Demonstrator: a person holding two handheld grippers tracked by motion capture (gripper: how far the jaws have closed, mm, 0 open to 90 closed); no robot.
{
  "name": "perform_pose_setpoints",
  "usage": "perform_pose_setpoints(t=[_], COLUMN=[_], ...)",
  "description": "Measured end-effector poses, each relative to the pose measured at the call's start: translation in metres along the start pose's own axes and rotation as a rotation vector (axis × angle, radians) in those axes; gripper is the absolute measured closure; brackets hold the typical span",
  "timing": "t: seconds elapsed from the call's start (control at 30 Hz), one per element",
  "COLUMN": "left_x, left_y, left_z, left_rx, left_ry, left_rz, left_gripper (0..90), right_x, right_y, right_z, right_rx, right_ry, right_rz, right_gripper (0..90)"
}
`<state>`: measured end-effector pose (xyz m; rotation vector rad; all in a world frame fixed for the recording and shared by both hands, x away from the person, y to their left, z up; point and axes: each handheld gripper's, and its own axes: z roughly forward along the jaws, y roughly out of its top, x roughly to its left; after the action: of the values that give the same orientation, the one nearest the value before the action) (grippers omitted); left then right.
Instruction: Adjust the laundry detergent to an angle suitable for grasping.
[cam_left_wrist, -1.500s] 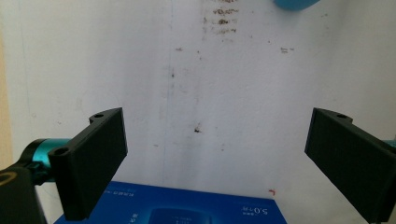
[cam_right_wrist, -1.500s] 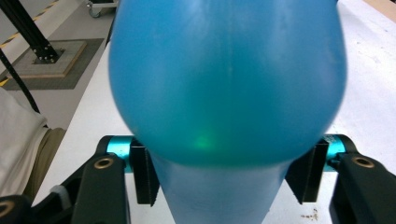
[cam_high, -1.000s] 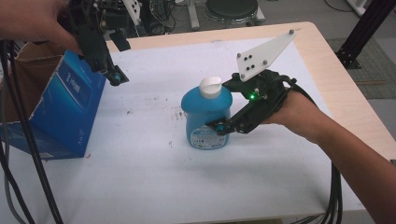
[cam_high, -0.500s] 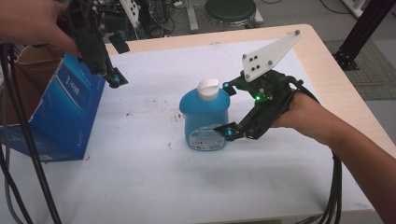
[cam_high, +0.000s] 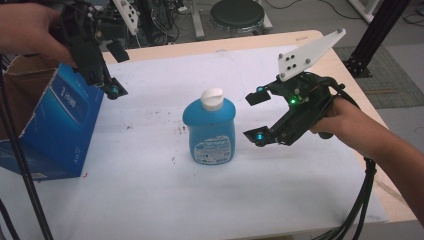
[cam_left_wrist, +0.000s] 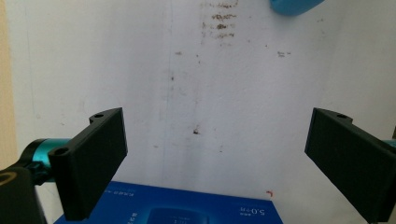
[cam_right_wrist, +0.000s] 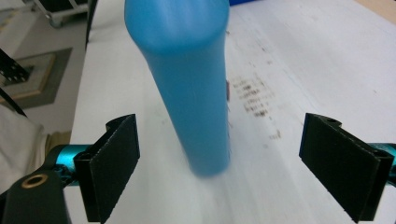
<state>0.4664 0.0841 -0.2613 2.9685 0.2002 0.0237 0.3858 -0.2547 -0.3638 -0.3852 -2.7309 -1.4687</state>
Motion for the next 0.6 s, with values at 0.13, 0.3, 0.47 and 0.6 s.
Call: perform_pose_setpoints(t=[0.13, 0.3, 0.47, 0.6], left_x=[-0.001, -0.002, -0.003, -0.003], left_y=[0.002, 0.006, 0.008, 0.008], left_z=[0.0, 0.001, 0.0, 0.0], left_rx=[-0.002, -0.004, -0.008, -0.007], left_ry=[-0.002, 0.0, 0.001, 0.002], left_rz=[0.005, 0.014, 0.017, 0.017], left_gripper=[5.7, 5.7, 5.7, 5.7], right_x=[0.003, 0.003, 0.006, 0.007], right_y=[-0.002, -0.006, -0.01, -0.011], right_z=[-0.012, -0.028, -0.044, -0.056], right_rx=[0.041, 0.149, 0.188, 0.242], right_ry=[-0.074, -0.135, -0.165, -0.151], right_rz=[-0.008, 0.02, 0.017, 0.032], right_gripper=[11.3, 0.6, 0.7, 0.9])
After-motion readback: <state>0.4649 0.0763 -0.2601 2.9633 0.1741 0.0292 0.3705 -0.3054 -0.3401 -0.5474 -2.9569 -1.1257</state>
